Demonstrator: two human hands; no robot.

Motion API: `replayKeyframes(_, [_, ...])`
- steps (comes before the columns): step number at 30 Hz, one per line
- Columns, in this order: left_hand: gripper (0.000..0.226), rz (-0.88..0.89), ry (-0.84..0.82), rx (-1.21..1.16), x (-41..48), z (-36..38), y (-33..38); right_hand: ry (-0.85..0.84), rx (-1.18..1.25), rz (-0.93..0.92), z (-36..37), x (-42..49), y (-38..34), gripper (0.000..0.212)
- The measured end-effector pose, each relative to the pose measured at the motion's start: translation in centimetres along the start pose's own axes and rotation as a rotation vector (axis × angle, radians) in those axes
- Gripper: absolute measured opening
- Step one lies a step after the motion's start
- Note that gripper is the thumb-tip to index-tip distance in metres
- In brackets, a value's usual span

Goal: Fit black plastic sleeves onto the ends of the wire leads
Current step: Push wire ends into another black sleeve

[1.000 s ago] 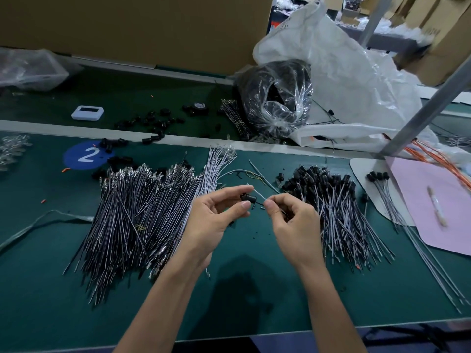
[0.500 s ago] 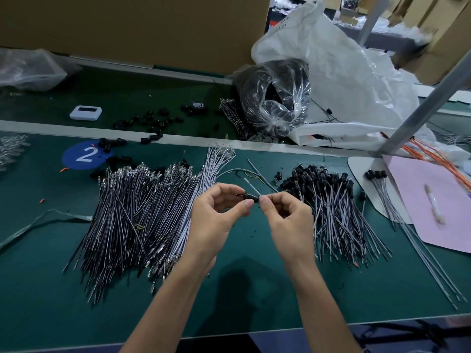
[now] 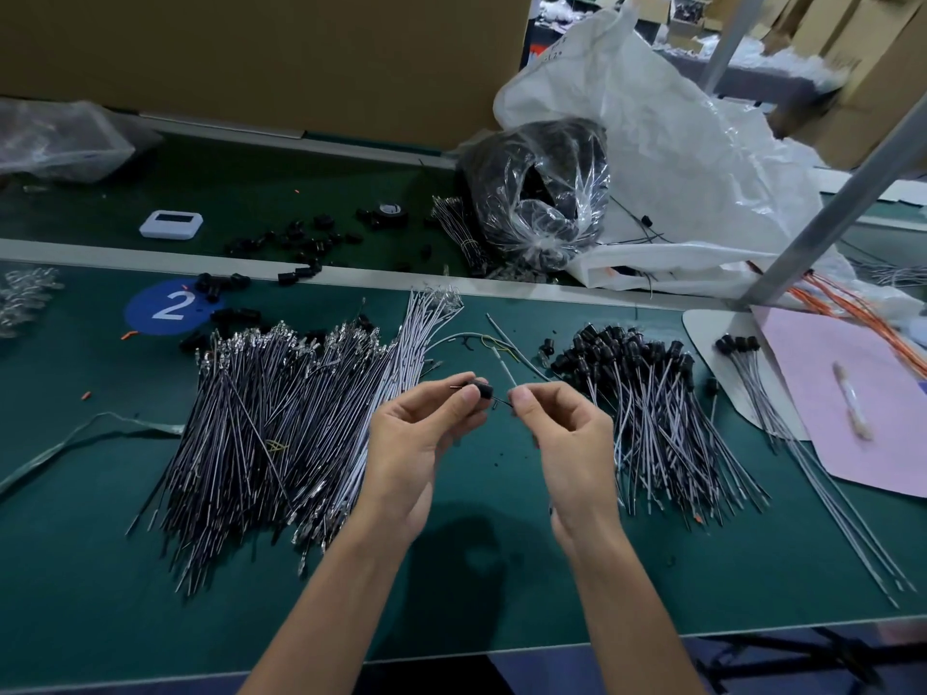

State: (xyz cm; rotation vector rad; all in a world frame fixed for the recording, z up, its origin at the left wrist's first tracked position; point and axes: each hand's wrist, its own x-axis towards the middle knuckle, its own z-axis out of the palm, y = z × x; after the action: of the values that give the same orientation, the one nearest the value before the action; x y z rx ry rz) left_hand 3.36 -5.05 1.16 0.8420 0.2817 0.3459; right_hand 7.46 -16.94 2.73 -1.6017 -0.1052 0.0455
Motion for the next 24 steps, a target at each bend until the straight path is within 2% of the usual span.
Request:
replayKeyframes(5, [0.014,-0.016,0.086,-0.091,0.2,-0.2,0.1,0.037,-0.401,-0.267,-1.5,-0.1,0.4,0.012])
replayKeyframes(9, [0.013,-0.020,0.101,-0.095,0.2,-0.1,0.1,0.035,-0.537,-0.376,-1.8,-0.3,0.2,0.012])
replayKeyframes(19, [0.016,-0.039,0.117,-0.097,0.3,-0.4,-0.1,0.038,-0.618,-0.443,-2.3,-0.5,0.1,0.011])
replayKeyframes(24, [0.019,-0.061,0.053,-0.032,0.1,-0.1,-0.5,0.035,-0.628,-0.456,-2.3,-0.4,0.1,0.010])
